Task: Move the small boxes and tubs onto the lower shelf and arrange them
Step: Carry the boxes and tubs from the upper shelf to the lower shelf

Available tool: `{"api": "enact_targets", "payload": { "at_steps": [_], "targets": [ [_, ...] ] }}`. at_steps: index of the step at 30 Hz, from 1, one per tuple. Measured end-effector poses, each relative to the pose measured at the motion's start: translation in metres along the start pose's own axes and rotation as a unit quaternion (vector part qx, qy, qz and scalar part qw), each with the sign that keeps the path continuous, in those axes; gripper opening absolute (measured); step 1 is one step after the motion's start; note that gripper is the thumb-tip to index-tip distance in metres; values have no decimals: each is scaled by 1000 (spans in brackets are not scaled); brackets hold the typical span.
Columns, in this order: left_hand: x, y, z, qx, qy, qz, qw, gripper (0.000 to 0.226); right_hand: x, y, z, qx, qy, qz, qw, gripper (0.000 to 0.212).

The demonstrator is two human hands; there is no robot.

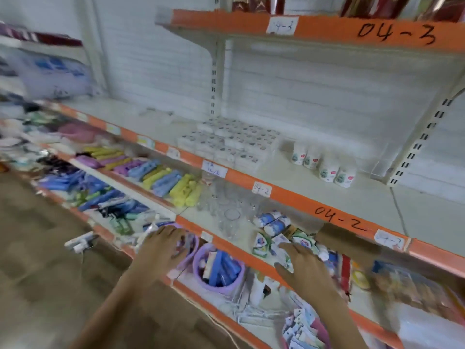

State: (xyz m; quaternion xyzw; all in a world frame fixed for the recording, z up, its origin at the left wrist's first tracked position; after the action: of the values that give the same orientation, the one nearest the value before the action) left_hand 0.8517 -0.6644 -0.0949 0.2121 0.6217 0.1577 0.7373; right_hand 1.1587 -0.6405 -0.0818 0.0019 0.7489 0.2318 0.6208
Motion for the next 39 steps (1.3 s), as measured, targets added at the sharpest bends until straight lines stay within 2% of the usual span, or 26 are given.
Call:
{"api": "enact_targets", "payload": {
  "at_steps": [2, 5, 8, 14, 17, 23, 28, 39],
  "targets": [
    [-18, -18, -46, -57, 26, -4, 998, 32, 13, 26, -44, -48, 30, 2, 998, 45],
    [-44, -43, -118, -133, 43, -12, 990, 44, 32, 65, -118, -124, 66, -2, 990, 47],
    [-81, -68, -182, -206, 59, 9, 977, 37, 48, 102, -199, -177, 106, -3, 978, 45],
    [-128, -106, -305, -254, 90, 5, 963, 54, 76, 149, -362, -229, 164, -25, 959, 45],
    [-142, -114, -355, -260, 102, 15, 960, 56, 88, 164, -422, -247, 169, -36, 953, 44],
    [-148, -98, -435, -266, 106, 35, 958, 58, 110, 211, -486, -249, 160, -50, 954, 44],
    [-121, -58, -494, -268, 87, 28, 959, 38, 143, 268, -509, -238, 167, -65, 954, 45],
    [-60, 123, -626, -182, 95, 18, 979, 39, 198, 475, -552, -202, 201, 8, 959, 43]
  ]
}}
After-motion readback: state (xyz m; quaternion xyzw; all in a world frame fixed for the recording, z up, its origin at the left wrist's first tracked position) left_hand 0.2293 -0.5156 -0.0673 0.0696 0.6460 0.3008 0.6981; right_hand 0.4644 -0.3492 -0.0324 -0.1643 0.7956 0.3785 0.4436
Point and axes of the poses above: each hand's wrist, its own y-axis towards the middle knuckle, its own x-axis out of the palm, z = x × y, the point moved 4 cm from there along y, towards the middle knuckle, and after that the axes turned 12 degrees about z, right-handed, at the moved point
